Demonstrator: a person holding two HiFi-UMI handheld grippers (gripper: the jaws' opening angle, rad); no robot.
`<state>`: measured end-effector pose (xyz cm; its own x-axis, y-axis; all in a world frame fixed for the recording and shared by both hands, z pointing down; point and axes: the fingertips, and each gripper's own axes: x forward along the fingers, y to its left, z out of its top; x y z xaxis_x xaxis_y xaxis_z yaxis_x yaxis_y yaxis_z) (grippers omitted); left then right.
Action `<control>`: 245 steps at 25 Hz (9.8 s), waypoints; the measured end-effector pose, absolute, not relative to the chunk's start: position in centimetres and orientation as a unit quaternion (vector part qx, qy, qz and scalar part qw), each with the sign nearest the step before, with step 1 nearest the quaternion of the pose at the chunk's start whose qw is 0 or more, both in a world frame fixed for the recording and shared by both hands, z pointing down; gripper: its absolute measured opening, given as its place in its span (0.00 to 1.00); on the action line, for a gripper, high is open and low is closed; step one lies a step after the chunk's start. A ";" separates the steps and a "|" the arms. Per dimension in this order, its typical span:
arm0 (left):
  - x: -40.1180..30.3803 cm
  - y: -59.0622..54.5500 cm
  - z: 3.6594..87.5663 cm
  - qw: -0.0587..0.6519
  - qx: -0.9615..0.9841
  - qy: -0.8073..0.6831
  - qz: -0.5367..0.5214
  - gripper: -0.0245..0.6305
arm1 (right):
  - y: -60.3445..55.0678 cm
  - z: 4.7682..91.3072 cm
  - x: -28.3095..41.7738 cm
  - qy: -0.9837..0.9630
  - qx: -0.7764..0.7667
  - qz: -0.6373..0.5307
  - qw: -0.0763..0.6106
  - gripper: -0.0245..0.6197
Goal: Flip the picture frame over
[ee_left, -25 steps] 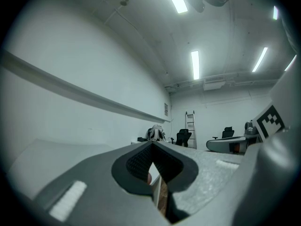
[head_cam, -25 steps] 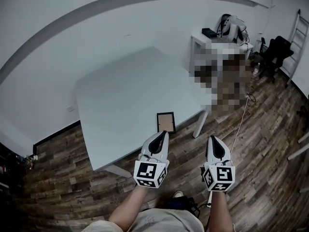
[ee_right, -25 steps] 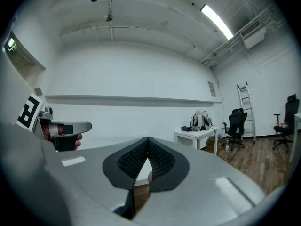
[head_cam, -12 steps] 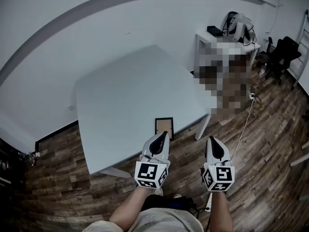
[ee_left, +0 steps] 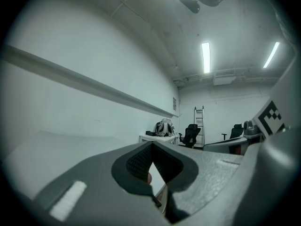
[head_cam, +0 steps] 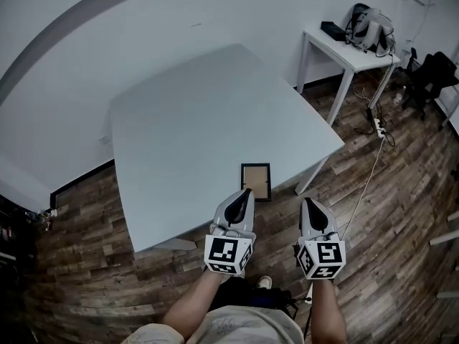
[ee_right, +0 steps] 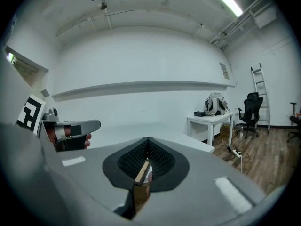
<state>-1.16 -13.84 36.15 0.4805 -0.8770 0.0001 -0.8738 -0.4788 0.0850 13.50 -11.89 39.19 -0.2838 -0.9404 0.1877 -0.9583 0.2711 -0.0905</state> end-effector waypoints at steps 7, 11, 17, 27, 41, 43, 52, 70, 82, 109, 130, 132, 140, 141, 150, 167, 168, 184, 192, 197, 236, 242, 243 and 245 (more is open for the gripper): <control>-1.8 -15.3 39.0 0.021 0.858 -0.513 -0.019 0.04 | -13.8 44.9 10.3 -0.806 0.560 0.185 0.041 0.08; -2.1 -15.6 40.2 0.019 0.857 -0.515 -0.008 0.04 | -14.9 48.5 9.0 -0.801 0.539 0.259 0.006 0.11; -2.4 -16.3 42.2 0.025 0.854 -0.520 -0.007 0.04 | -16.4 54.4 8.1 -0.776 0.485 0.396 -0.069 0.29; -3.4 -16.6 44.5 0.013 0.854 -0.520 -0.009 0.04 | -18.9 59.3 6.1 -0.737 0.372 0.512 -0.238 0.44; -3.4 -17.1 47.4 0.036 0.855 -0.518 0.011 0.04 | -19.4 60.2 5.8 -0.694 0.348 0.532 -0.338 0.21; -3.4 -17.2 47.6 0.040 0.854 -0.518 0.011 0.04 | -19.3 60.3 5.9 -0.689 0.344 0.535 -0.348 0.20; -3.3 -17.9 48.7 0.052 0.852 -0.521 0.012 0.04 | -19.0 60.3 6.0 -0.681 0.332 0.541 -0.365 0.19; -2.8 -18.2 47.0 0.044 0.846 -0.532 -0.019 0.04 | -20.0 55.9 9.6 -0.728 0.384 0.475 -0.312 0.18; -3.9 -17.9 45.5 0.038 0.835 -0.547 -0.042 0.04 | -21.3 50.5 12.0 -0.803 0.507 0.294 -0.104 0.18; -4.7 -16.9 45.3 0.041 0.832 -0.551 -0.043 0.04 | -21.4 49.7 7.7 -0.740 0.518 -0.236 0.357 0.18; -5.1 -16.7 45.2 0.041 0.827 -0.559 -0.040 0.04 | -19.9 56.6 6.3 -0.622 0.417 -0.416 0.515 0.18; -5.3 -16.6 45.2 0.042 0.827 -0.559 -0.040 0.04 | -19.8 56.7 5.8 -0.616 0.415 -0.425 0.518 0.18; -5.2 -16.3 46.1 0.046 0.829 -0.556 -0.020 0.04 | -19.7 58.2 5.3 -0.609 0.399 -0.434 0.531 0.19; -5.3 -16.4 46.0 0.046 0.828 -0.558 -0.027 0.04 | -19.7 58.4 5.3 -0.608 0.398 -0.434 0.533 0.20; -4.9 -16.3 46.5 0.050 0.828 -0.558 -0.024 0.04 | -19.9 60.5 5.4 -0.603 0.385 -0.427 0.553 0.21; -5.0 -16.3 46.9 0.052 0.829 -0.557 -0.012 0.04 | -20.3 61.8 5.3 -0.619 0.378 -0.388 0.569 0.35; -5.0 -16.3 46.7 0.051 0.828 -0.558 -0.016 0.04 | -20.2 61.9 5.4 -0.620 0.378 -0.384 0.570 0.36; -4.8 -16.8 44.5 0.037 0.830 -0.555 -0.032 0.04 | -19.2 59.0 6.0 -0.665 0.410 -0.328 0.532 0.44; -5.0 -17.1 42.1 0.021 0.830 -0.556 -0.042 0.04 | -18.4 60.4 7.3 -0.676 0.403 -0.289 0.545 0.47; -4.9 -16.7 41.7 0.018 0.831 -0.555 -0.035 0.04 | -18.1 60.5 7.4 -0.684 0.404 -0.272 0.544 0.48; -3.3 -16.2 35.7 0.055 0.849 -0.525 -0.023 0.04 | -12.9 34.7 13.1 -0.765 0.638 0.005 0.094 0.14; -3.4 -16.3 34.7 0.054 0.848 -0.526 -0.025 0.04 | -13.0 34.0 14.4 -0.754 0.652 0.006 0.074 0.08; -3.3 -16.3 34.7 0.052 0.849 -0.526 -0.025 0.04 | -13.0 34.0 14.6 -0.754 0.653 0.004 0.075 0.08; -3.2 -16.4 34.5 0.051 0.849 -0.525 -0.025 0.04 | -13.1 33.9 14.6 -0.754 0.653 0.001 0.073 0.08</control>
